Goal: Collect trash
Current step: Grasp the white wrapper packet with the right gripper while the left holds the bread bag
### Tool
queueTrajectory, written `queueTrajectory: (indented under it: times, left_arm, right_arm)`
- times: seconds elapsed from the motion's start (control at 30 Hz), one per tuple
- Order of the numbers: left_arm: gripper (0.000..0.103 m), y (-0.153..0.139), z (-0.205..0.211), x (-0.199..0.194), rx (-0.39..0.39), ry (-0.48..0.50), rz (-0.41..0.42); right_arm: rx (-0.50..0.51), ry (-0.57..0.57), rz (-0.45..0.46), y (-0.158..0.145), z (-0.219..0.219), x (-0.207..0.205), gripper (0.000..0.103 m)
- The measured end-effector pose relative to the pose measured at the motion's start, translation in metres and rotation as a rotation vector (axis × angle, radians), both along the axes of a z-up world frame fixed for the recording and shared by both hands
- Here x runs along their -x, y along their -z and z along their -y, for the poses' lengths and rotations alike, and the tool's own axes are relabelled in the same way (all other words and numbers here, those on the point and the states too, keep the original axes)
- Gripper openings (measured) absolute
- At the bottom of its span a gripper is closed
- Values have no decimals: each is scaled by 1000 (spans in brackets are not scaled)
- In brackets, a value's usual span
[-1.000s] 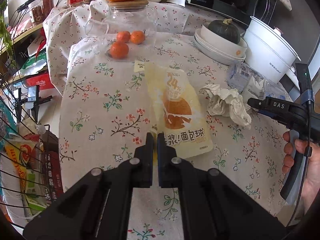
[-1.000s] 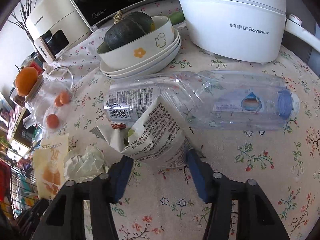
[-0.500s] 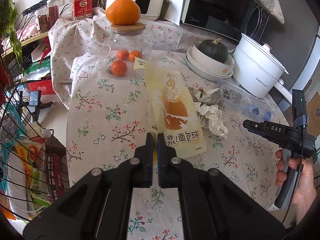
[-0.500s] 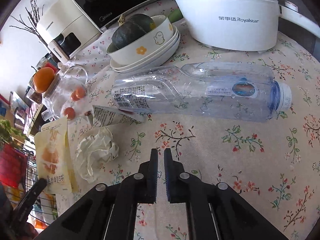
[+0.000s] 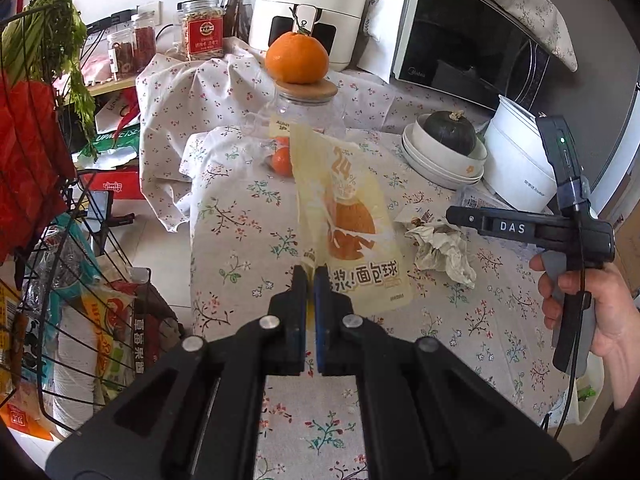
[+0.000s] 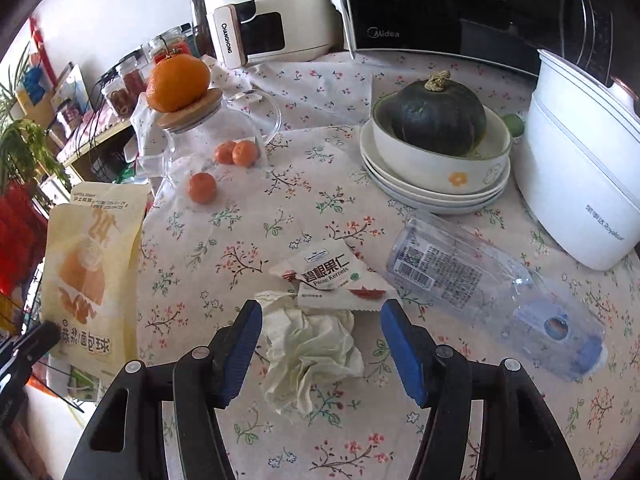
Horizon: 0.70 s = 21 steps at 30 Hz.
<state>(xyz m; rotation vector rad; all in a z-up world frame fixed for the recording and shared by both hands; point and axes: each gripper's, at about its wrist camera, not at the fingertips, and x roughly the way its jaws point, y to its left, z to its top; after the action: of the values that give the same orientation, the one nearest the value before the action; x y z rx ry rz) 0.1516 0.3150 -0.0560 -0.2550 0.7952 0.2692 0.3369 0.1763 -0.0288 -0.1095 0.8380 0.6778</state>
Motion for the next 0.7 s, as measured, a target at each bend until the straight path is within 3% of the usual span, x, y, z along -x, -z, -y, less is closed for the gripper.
queueTrajectory:
  times: [0.23,0.37,0.5,0.53,0.7]
  left_arm:
    - [4,13,-10,-3,22,-10,-26]
    - [4,14,-14,-2,34,-18,-23]
    - [4,14,-21,0,61,-39,-14]
    - [4,14,-22,1,66,-42,-13]
    - [4,8,-18,4,73,-39,1]
  right_arm:
    - [165,-16,-73,25,-65,-32,64]
    - [225,11,-88,44,-81,-41,58]
    - [206,36,-62,46,-76,-45,40]
    - [210,44,-57,44,-74,-46,26]
    - [81,78,-63,18,-46,-44,21]
